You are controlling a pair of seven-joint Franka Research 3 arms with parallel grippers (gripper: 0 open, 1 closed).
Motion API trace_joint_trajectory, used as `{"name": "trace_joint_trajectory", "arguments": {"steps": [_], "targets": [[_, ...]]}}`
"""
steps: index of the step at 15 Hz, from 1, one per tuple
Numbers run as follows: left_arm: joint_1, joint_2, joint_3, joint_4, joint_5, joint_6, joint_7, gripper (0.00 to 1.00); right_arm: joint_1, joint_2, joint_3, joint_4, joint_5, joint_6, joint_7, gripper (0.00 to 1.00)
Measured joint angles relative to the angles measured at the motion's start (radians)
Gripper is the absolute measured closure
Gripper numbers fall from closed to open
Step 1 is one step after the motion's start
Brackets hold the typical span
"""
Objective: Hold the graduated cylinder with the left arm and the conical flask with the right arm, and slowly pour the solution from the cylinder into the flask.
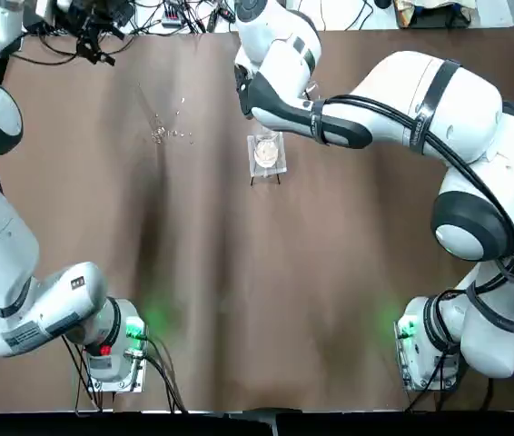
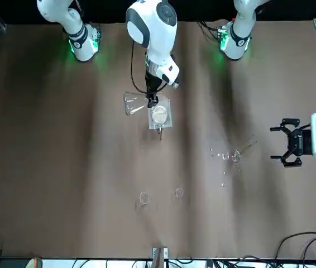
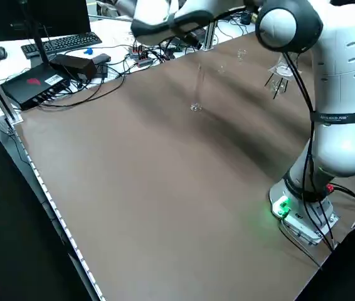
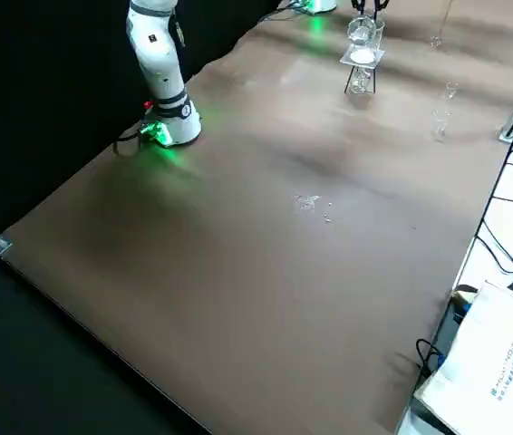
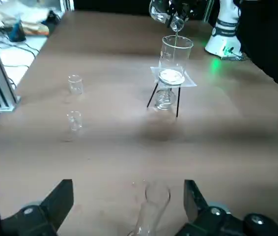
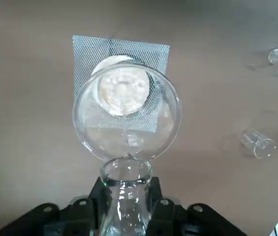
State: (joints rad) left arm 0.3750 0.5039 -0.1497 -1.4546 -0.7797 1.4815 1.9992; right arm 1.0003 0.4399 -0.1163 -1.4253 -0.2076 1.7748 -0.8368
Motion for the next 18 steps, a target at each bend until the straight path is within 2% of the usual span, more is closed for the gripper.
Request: {"name": "trace_joint_trajectory", "arguments": {"steps": [3, 8, 9, 13, 18], "targets": [[-0.081, -0.048, -0.002, 0.0, 0.046, 0.065, -0.131, 0.01, 0.002, 0.003, 0.001, 0.0, -0.007, 0.0, 0.0, 0.61], [-0.197, -0.092, -0.004, 0.0, 0.174, 0.145, -0.465, 0.01, 0.003, 0.005, 0.001, 0.001, -0.01, 0.0, 0.0, 0.61], [-0.232, -0.107, -0.004, 0.0, 0.216, 0.152, -0.583, 0.01, 0.003, 0.005, 0.001, 0.001, -0.011, 0.0, 0.0, 0.61], [-0.288, -0.147, -0.006, -0.001, 0.363, 0.168, -0.846, 0.01, -0.007, 0.005, -0.006, 0.007, 0.001, 0.0, 0.001, 0.61], [-0.383, -0.169, -0.007, -0.009, 0.587, 0.184, -1.128, 0.01, -0.072, -0.006, -0.01, 0.031, 0.107, 0.0, -0.027, 0.61]]}}
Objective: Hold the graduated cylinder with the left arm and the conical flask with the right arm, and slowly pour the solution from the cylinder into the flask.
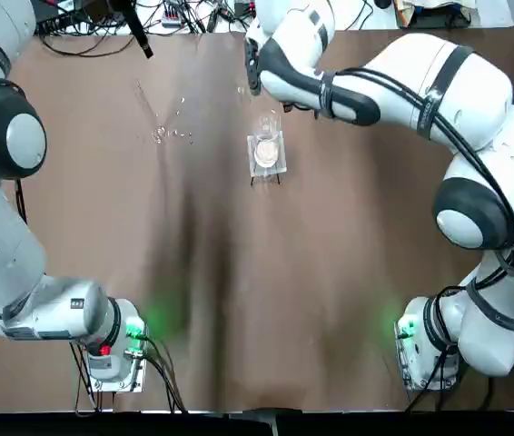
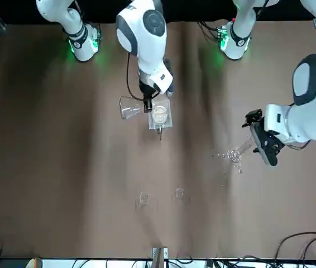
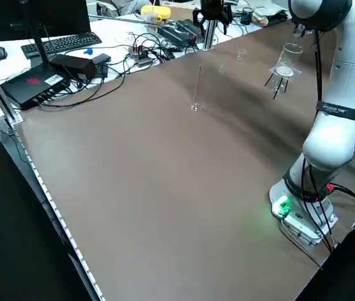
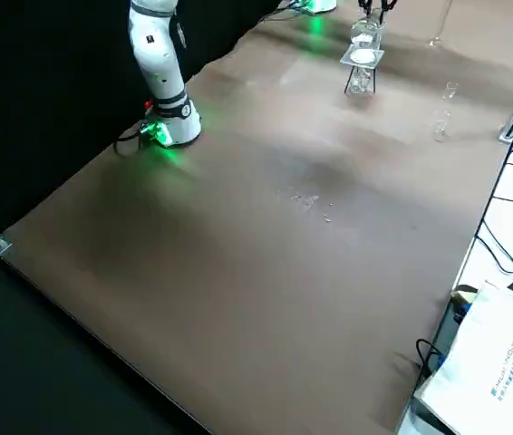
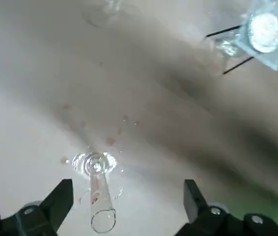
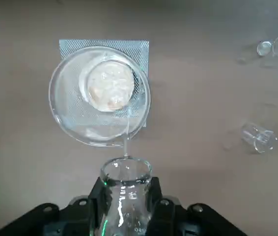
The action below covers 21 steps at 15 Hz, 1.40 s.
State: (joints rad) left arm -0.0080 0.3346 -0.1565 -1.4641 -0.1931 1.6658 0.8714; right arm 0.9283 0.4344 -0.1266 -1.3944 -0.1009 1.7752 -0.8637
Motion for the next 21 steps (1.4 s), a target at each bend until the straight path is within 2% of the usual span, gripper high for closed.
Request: {"name": "trace_joint_trajectory", "arguments": {"steps": [4, 7, 10, 13, 16, 17, 21], "targets": [[-0.037, -0.024, 0.0, -0.003, 0.121, -0.005, -0.281, 0.01, -0.015, -0.007, 0.0, 0.0, 0.045, 0.0, -0.03, 0.61], [-0.045, -0.05, 0.0, -0.005, 0.184, -0.052, -0.532, 0.01, -0.02, -0.009, 0.0, 0.0, 0.063, 0.0, -0.041, 0.61], [-0.049, -0.07, -0.001, -0.006, 0.239, -0.089, -0.732, 0.01, -0.053, -0.025, -0.002, 0.006, 0.13, 0.001, -0.078, 0.61], [-0.052, -0.086, -0.002, -0.006, 0.272, -0.103, -0.861, 0.01, -0.122, -0.062, -0.004, 0.011, 0.192, 0.0, -0.146, 0.61], [-0.056, -0.108, -0.003, -0.006, 0.292, -0.115, -0.904, 0.01, -0.202, -0.088, -0.006, 0.011, 0.256, -0.003, -0.219, 0.61], [-0.056, -0.123, -0.003, -0.006, 0.294, -0.131, -0.91, 0.01, -0.266, -0.092, -0.008, 0.011, 0.302, -0.004, -0.275, 0.61], [-0.067, -0.141, -0.007, -0.006, 0.294, -0.176, -1.054, 0.0, -0.397, -0.092, -0.01, 0.008, 0.411, -0.008, -0.361, 0.61]]}}
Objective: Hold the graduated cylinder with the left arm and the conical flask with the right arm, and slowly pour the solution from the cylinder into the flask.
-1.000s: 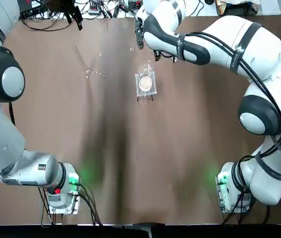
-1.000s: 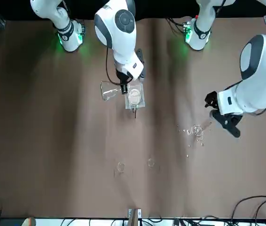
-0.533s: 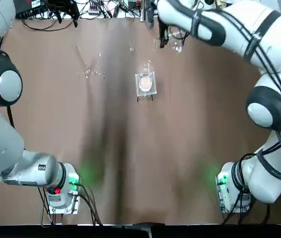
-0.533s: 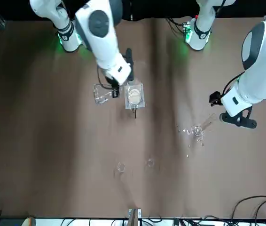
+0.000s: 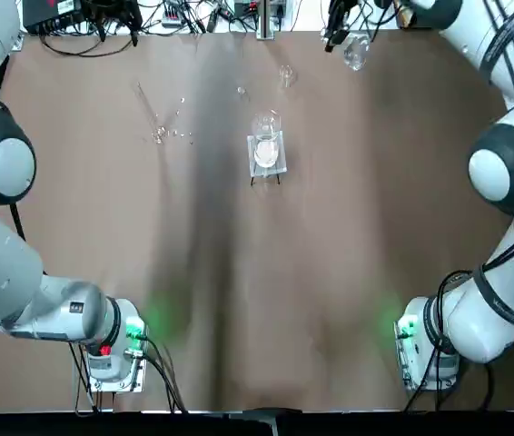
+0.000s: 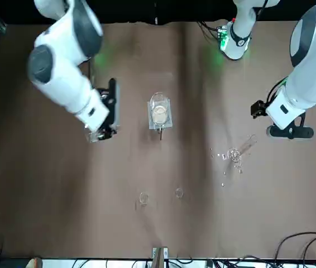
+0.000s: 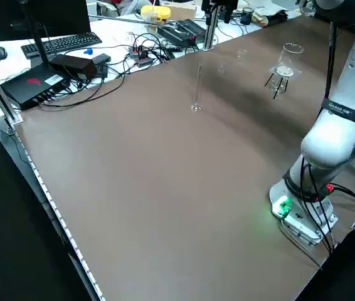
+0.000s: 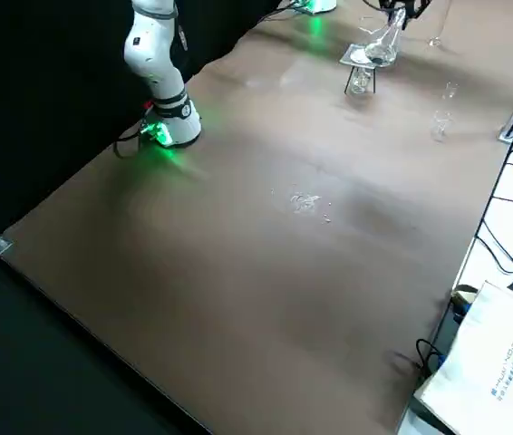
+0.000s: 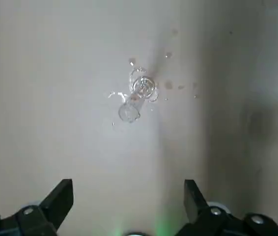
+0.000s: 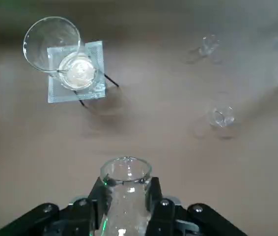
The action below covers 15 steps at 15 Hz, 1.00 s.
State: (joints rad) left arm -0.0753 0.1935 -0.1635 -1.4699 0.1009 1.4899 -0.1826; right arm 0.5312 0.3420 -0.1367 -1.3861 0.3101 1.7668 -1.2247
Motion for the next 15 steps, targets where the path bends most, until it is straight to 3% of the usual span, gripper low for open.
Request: {"name": "trace_joint_trajectory", "arguments": {"steps": [10, 15], "targets": [[0.006, -0.019, 0.004, 0.001, 0.0, -0.009, -0.069, 0.0, -0.398, 0.007, -0.003, -0.08, 0.298, -0.013, -0.478, 0.61], [0.024, -0.043, 0.003, 0.0, -0.015, -0.019, -0.006, 0.0, -0.558, 0.061, -0.002, -0.117, 0.389, -0.013, -0.746, 0.61]]}}
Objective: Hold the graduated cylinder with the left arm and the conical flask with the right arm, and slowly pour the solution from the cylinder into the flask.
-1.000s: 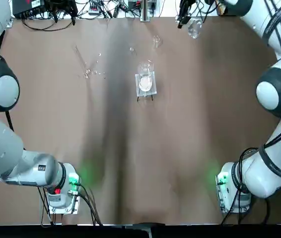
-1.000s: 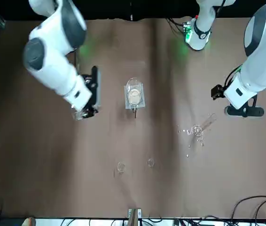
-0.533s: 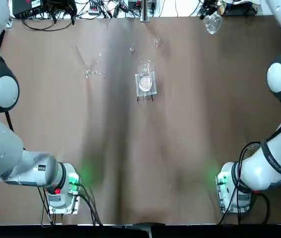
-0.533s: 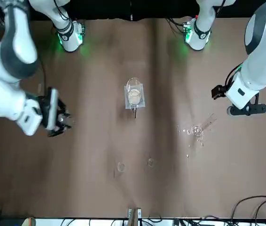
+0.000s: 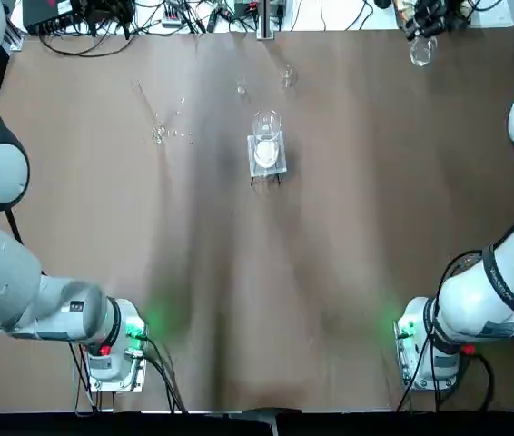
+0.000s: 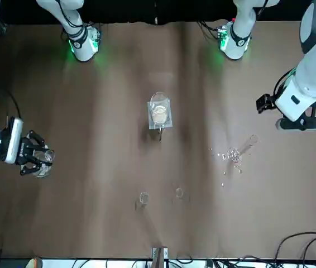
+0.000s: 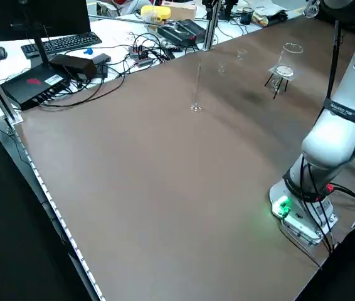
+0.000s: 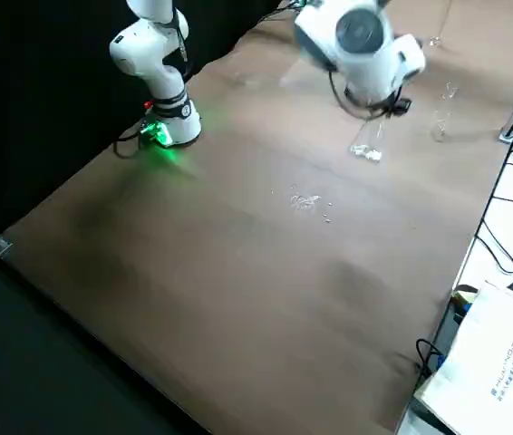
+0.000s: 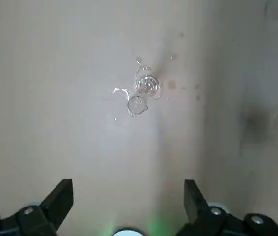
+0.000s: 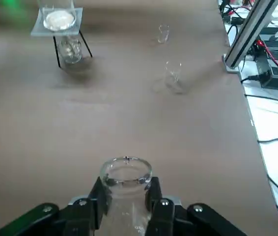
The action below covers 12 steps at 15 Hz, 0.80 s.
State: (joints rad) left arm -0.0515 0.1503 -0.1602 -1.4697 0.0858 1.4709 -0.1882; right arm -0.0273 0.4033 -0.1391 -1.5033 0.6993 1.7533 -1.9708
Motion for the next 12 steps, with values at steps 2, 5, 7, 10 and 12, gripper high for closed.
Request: {"name": "trace_joint_trajectory", "arguments": {"steps": [2, 5, 7, 10, 12], "targets": [[0.007, -0.01, 0.0, 0.0, -0.006, -0.011, 0.05, 0.0, -0.056, 0.029, 0.0, -0.027, 0.053, 0.0, -0.102, 0.61], [0.006, -0.019, -0.002, 0.0, -0.008, -0.01, 0.044, 0.0, -0.156, 0.068, 0.0, -0.128, 0.166, -0.003, -0.25, 0.61], [0.006, -0.019, -0.003, -0.001, -0.009, 0.007, 0.017, 0.0, -0.202, 0.074, 0.0, -0.193, 0.224, -0.03, -0.282, 0.61], [0.007, -0.019, -0.003, -0.001, -0.032, 0.035, -0.005, 0.0, -0.256, 0.074, 0.0, -0.274, 0.261, -0.063, -0.339, 0.61], [0.007, -0.019, -0.003, -0.001, -0.034, 0.037, -0.006, 0.0, -0.278, 0.075, 0.001, -0.323, 0.267, -0.067, -0.382, 0.61]]}}
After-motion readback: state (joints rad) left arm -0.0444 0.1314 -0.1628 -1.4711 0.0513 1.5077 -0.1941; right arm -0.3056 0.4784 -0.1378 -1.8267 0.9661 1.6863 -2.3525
